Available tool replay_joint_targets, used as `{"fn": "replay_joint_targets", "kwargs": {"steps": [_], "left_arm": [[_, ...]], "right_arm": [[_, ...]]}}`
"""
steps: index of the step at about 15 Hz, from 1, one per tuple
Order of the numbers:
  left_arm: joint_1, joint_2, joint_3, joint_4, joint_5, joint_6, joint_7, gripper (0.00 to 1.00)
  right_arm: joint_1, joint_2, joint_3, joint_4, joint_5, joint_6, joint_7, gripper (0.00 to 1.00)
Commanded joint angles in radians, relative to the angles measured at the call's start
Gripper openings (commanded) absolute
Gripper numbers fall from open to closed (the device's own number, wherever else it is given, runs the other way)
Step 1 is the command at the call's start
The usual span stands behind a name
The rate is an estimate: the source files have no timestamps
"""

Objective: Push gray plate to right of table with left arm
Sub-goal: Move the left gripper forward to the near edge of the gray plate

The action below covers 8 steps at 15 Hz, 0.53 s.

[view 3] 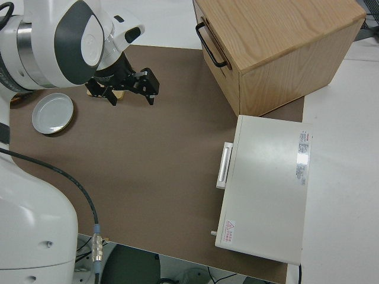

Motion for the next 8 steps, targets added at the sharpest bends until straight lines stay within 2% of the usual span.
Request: {"fn": "replay_joint_targets", "kwargs": {"steps": [1,3,8], "left_arm": [[-0.013,-0.051,0.004,-0.141,-0.019,0.133,-0.03,0.99],[-0.013,-0.058,0.004,-0.188,-0.025,0.2,-0.051,0.99],[-0.071,-0.056,-0.005,-0.299,-0.031,0.381,-0.275,0.99]], "right_arm": [[-0.02,-0.003,0.015,0.008,0.01,-0.015,0.001,0.983],[-0.02,-0.003,0.015,0.008,0.01,-0.015,0.001,0.983],[-0.02,-0.003,0.015,0.008,0.01,-0.015,0.002,0.983]]}}
